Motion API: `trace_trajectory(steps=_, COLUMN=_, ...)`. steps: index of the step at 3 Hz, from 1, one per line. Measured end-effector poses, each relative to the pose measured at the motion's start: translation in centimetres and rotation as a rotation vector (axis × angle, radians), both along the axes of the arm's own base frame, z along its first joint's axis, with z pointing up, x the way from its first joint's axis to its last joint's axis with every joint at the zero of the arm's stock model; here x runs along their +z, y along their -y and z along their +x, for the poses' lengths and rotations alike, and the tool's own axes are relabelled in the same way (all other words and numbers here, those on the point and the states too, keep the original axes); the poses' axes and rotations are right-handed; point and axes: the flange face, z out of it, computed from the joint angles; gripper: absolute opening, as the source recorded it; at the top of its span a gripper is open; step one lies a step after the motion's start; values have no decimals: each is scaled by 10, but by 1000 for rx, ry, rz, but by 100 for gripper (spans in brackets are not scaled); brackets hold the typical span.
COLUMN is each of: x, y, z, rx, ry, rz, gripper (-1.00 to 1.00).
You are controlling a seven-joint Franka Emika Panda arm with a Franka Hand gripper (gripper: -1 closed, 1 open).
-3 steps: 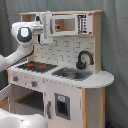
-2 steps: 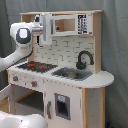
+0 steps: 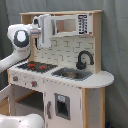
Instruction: Play with the kitchen
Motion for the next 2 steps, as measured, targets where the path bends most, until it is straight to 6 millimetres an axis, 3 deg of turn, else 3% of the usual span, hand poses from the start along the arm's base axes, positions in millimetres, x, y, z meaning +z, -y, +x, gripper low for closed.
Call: trace_trajectory(steps=2, x=-11, y=21, z=-17, rx=67, ry=30, rz=1, gripper=-100)
